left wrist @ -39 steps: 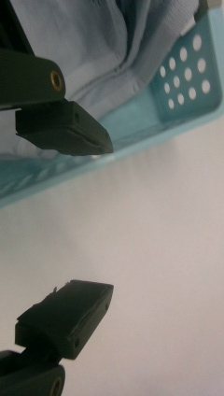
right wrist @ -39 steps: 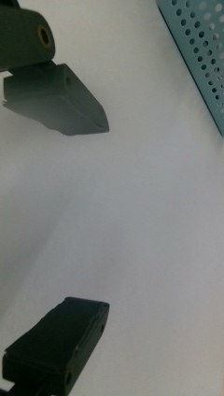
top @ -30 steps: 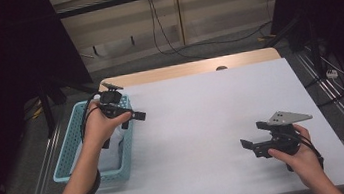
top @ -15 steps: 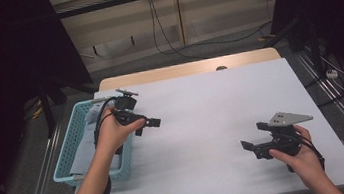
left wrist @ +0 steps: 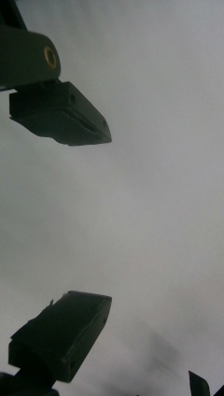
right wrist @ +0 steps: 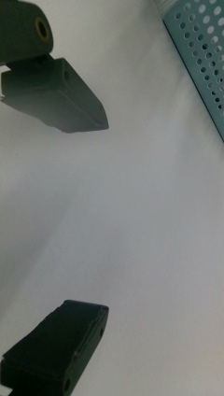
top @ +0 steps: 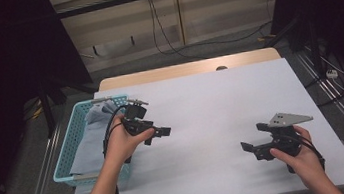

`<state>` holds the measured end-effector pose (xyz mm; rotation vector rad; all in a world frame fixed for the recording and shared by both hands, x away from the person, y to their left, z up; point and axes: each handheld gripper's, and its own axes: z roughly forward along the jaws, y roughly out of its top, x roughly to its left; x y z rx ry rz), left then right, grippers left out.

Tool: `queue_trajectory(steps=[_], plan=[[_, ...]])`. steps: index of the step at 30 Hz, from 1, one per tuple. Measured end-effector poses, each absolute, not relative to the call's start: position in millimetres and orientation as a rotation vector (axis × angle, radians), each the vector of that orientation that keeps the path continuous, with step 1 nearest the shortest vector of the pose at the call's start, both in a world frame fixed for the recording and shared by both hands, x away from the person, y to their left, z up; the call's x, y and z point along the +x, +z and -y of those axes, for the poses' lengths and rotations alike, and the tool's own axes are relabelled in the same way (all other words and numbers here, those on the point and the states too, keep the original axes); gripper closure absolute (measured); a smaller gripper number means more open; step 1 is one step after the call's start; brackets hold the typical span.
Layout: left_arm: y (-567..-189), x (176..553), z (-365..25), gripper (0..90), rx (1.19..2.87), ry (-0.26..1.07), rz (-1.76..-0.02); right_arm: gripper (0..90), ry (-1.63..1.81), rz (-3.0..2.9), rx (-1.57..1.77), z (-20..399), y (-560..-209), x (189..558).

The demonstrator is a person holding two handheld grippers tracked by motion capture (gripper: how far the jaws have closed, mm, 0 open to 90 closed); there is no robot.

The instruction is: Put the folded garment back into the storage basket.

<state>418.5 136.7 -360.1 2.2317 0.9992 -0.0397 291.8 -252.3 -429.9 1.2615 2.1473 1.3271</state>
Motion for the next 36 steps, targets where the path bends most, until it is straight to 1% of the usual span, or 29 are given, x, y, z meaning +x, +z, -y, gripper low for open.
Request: queue_trajectory(steps=[6, 9, 14, 16, 24, 36], plan=[[-368, 409, -135, 16.6, 2.227, -0.055, -0.974, 8.5, 1.316, -2.142, 1.29, 253, -432, 292], [-371, 405, -136, 15.9, 2.232, -0.037, -0.969, 8.0, 1.308, -2.156, 1.28, 251, -432, 292], [-377, 397, -140, 14.0, 2.234, -0.058, -0.94, 7.9, 1.297, -2.165, 1.271, 250, -431, 290], [-379, 394, -141, 13.9, 2.239, -0.037, -0.929, 8.0, 1.289, -2.168, 1.269, 250, -431, 289], [-384, 383, -147, 12.7, 2.215, -0.024, -0.909, 7.9, 1.239, -2.204, 1.234, 252, -431, 282], [-397, 370, -158, 11.8, 2.187, -0.028, -0.896, 7.9, 1.234, -2.212, 1.232, 257, -432, 279]])
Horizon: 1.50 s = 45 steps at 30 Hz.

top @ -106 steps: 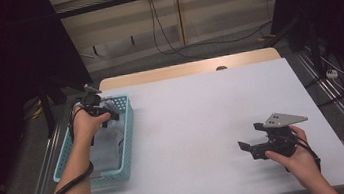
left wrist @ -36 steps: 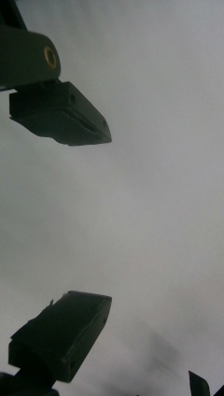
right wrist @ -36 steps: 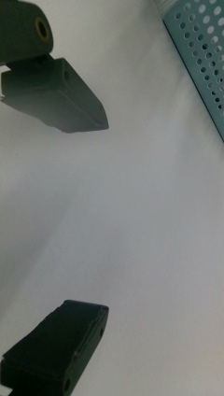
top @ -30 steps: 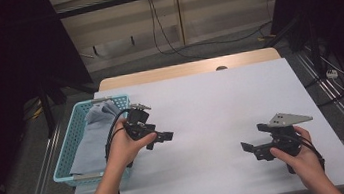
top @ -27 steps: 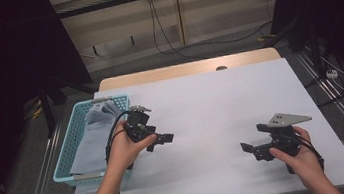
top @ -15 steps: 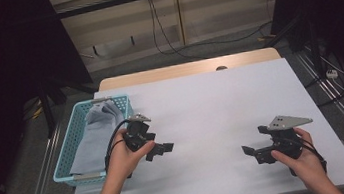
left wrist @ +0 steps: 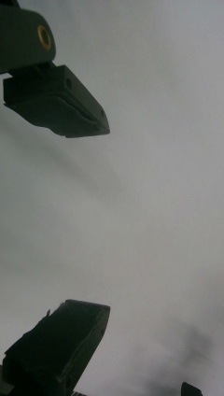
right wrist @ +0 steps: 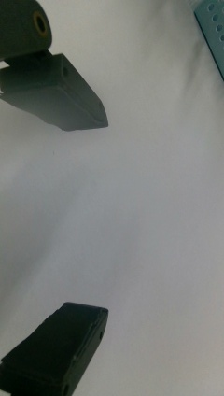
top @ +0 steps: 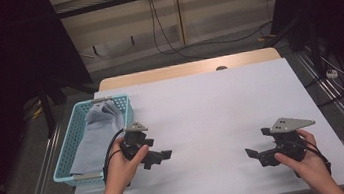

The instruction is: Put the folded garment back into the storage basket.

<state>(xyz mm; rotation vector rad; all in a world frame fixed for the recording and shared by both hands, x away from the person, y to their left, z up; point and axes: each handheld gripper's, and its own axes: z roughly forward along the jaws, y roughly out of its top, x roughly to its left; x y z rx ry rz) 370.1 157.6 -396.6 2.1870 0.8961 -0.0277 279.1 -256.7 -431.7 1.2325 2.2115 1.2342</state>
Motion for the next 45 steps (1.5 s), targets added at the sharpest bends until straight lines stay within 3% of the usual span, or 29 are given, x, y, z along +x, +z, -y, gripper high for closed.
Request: queue_trajectory(steps=[45], plan=[[-418, 352, -175, 12.0, 2.166, -0.022, -0.838, 8.0, 1.234, -2.195, 1.254, 274, -442, 265]])
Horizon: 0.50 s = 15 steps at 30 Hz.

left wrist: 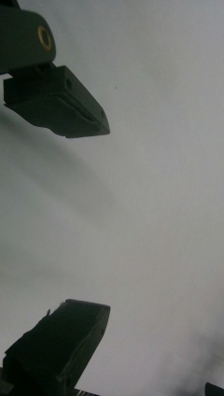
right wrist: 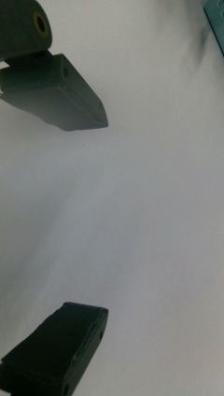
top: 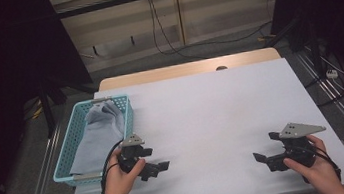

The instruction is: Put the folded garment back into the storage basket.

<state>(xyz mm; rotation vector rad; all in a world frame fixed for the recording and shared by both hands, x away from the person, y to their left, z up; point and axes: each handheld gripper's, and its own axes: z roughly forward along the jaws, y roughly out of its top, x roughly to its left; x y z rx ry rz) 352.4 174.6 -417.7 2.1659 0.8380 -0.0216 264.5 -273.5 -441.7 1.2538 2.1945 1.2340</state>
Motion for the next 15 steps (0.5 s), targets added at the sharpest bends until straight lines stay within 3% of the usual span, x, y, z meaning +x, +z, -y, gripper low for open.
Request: queue_trajectory(steps=[15], plan=[[-424.3, 349.8, -174.7, 11.7, 2.186, -0.031, -0.824, 8.0, 1.228, -2.182, 1.275, 279.7, -444.3, 264.1]])
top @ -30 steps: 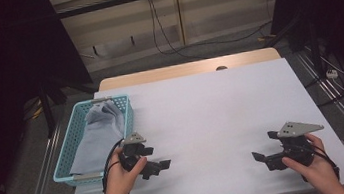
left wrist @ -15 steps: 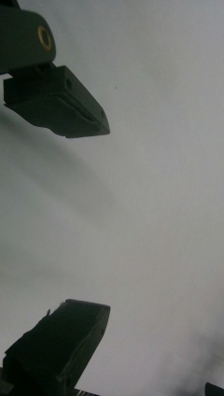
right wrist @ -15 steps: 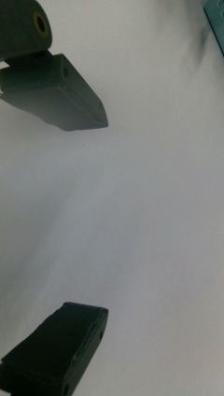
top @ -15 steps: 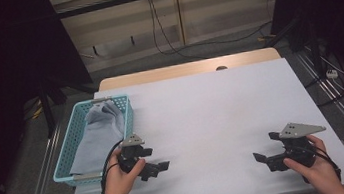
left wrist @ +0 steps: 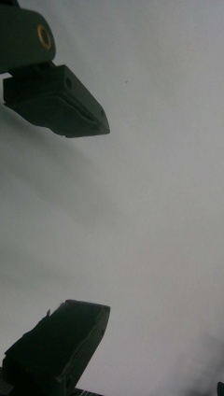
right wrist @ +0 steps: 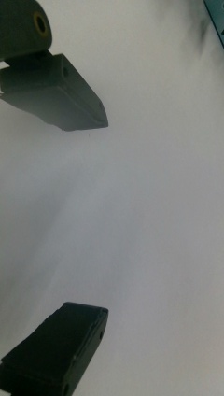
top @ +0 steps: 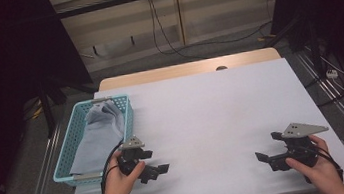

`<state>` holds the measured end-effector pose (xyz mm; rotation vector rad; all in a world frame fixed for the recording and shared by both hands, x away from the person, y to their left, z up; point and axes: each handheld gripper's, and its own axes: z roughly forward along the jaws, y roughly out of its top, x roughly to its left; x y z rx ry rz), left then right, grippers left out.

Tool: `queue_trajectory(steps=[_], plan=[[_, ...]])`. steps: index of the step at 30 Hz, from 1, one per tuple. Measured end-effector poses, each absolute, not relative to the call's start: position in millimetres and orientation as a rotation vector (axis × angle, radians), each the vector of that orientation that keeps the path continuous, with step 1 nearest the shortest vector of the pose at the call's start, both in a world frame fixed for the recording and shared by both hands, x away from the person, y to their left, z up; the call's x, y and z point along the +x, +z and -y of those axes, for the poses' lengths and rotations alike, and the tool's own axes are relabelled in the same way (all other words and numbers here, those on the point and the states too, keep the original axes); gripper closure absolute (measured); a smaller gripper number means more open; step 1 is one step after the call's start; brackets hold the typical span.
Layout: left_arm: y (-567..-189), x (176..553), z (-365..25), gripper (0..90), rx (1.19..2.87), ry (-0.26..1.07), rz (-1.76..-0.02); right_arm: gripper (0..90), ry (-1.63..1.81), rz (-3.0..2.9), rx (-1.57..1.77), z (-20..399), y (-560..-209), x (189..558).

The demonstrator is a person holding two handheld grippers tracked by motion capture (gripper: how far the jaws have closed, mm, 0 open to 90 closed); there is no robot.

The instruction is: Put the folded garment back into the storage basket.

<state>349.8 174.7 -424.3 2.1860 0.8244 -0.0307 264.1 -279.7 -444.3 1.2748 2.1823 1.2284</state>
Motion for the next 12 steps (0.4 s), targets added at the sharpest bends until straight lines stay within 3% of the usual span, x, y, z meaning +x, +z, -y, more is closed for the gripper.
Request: queue_trajectory(steps=[12], plan=[[-421.1, 349.9, -170.2, 11.7, 2.174, -0.02, -0.813, 8.0, 1.193, -2.168, 1.296, 285.3, -447.0, 265.9]])
